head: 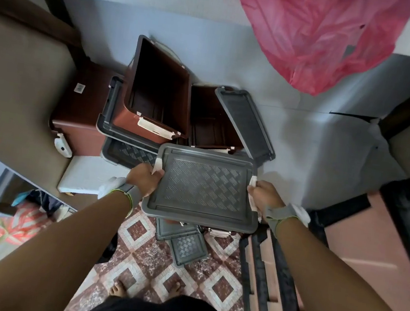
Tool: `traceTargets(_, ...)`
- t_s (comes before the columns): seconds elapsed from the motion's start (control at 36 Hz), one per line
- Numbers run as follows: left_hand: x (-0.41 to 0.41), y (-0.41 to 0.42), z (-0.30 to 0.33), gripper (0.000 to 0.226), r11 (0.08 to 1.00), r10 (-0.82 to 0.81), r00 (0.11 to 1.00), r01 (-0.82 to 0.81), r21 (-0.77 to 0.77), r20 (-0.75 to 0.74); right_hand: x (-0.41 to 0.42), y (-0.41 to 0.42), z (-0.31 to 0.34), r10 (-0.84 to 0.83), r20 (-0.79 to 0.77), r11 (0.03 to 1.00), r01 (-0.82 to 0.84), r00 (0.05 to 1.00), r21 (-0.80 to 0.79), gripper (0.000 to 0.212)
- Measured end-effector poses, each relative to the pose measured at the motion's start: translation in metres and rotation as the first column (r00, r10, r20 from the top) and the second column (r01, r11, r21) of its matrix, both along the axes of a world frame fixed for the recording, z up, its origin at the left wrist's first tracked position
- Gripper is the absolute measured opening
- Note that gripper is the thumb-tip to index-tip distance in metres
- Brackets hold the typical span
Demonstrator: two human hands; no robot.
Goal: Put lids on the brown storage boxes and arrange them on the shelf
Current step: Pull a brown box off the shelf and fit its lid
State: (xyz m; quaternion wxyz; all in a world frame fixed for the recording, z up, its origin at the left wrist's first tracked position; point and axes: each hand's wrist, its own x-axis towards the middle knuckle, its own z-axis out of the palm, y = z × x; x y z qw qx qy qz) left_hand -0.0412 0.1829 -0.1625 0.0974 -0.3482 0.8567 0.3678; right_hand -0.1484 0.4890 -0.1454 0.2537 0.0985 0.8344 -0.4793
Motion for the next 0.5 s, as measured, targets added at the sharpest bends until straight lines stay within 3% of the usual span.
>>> traceTargets(0.06, 0.000, 0.002, 0.001, 0.044, 0.997, -0.031, 0.999, 0.032, -0.077, 0.015, -0.001, -0.003, -0.003, 0.023, -0.018, 0.999, -0.023, 1.000, 0.026, 0.023)
traceTargets(0.19, 0.004, -0.008, -0.005, 0.043, 0.991, 0.033, 0.999, -0.027, 0.131, -0.042, 0.001, 0.004, -0.004, -0.060, 0.075, 0.995, 0.066, 0.995, -0.079, 0.017)
traceTargets(0.33, 0.013, -0.017, 0.004, 0.039, 0.941, 0.068, 0.994, -0.036, 0.336, -0.083, 0.006, 0.006, 0.005, -0.139, 0.138, 0.969, 0.163, 0.981, -0.186, 0.058)
traceTargets(0.39, 0.018, -0.018, 0.010, 0.042, 0.916, 0.088, 0.989, -0.034, 0.399, -0.118, 0.007, 0.007, 0.011, -0.179, 0.145, 0.946, 0.211, 0.973, -0.248, 0.054)
traceTargets(0.5, 0.030, -0.031, 0.025, 0.027, 0.879, 0.141, 0.969, -0.029, 0.476, -0.201, 0.004, 0.007, 0.028, -0.103, 0.162, 0.902, 0.161, 0.981, -0.400, 0.036)
